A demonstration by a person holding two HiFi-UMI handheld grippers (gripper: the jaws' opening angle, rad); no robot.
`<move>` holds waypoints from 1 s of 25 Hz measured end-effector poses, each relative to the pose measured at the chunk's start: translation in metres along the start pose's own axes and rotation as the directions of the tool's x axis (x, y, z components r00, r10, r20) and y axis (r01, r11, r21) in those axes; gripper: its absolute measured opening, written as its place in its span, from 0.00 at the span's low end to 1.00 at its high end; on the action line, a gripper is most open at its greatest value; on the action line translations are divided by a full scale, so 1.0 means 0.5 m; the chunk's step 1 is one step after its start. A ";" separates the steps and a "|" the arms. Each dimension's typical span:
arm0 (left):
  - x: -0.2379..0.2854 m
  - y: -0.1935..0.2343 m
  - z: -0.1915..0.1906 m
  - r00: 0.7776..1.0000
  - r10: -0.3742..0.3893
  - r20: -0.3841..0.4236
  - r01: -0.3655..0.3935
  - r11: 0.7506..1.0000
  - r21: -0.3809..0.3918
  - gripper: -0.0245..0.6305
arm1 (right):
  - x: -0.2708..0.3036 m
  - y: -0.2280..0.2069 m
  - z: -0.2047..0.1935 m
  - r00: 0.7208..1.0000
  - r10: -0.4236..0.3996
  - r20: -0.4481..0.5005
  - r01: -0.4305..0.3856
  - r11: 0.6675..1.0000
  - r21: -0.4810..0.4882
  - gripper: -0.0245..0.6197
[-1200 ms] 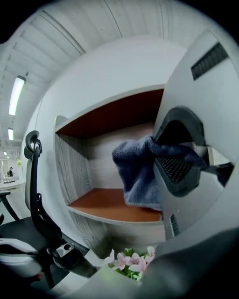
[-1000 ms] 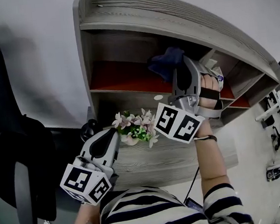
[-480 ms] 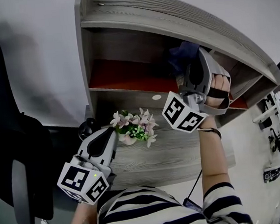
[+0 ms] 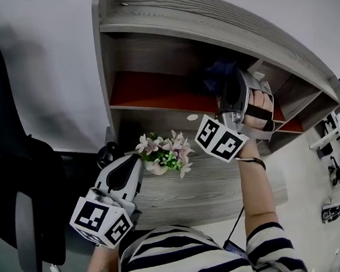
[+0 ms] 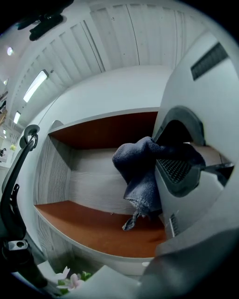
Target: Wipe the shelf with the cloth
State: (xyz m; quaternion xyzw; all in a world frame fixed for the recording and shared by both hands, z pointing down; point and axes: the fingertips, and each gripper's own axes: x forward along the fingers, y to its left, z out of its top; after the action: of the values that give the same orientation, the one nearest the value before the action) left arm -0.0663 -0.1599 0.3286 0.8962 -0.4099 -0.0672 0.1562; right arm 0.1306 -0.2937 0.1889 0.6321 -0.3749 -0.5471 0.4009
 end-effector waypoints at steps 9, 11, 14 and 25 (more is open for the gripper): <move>0.002 -0.001 -0.004 1.000 0.006 -0.004 -0.006 1.000 -0.002 0.08 | -0.038 0.075 -0.010 0.992 0.123 -0.024 -0.122 0.992 0.045 0.13; 0.002 -0.001 -0.003 1.000 0.008 -0.005 -0.008 1.000 -0.002 0.08 | -0.048 0.093 -0.013 0.989 0.147 -0.028 -0.146 0.988 0.059 0.13; 0.003 0.001 -0.005 1.000 0.012 -0.009 -0.012 1.000 -0.003 0.08 | -0.057 0.109 -0.017 0.985 0.172 -0.032 -0.168 0.982 0.084 0.13; 0.005 0.003 -0.005 1.000 0.022 -0.016 -0.022 1.000 0.007 0.08 | -0.100 0.157 -0.026 0.959 0.279 -0.054 -0.258 0.933 0.250 0.13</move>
State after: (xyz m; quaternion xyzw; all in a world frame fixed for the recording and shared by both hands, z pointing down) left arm -0.0648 -0.1622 0.3315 0.8927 -0.4185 -0.0568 0.1574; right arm 0.1345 -0.2783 0.2816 0.6425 -0.5031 -0.4091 0.4084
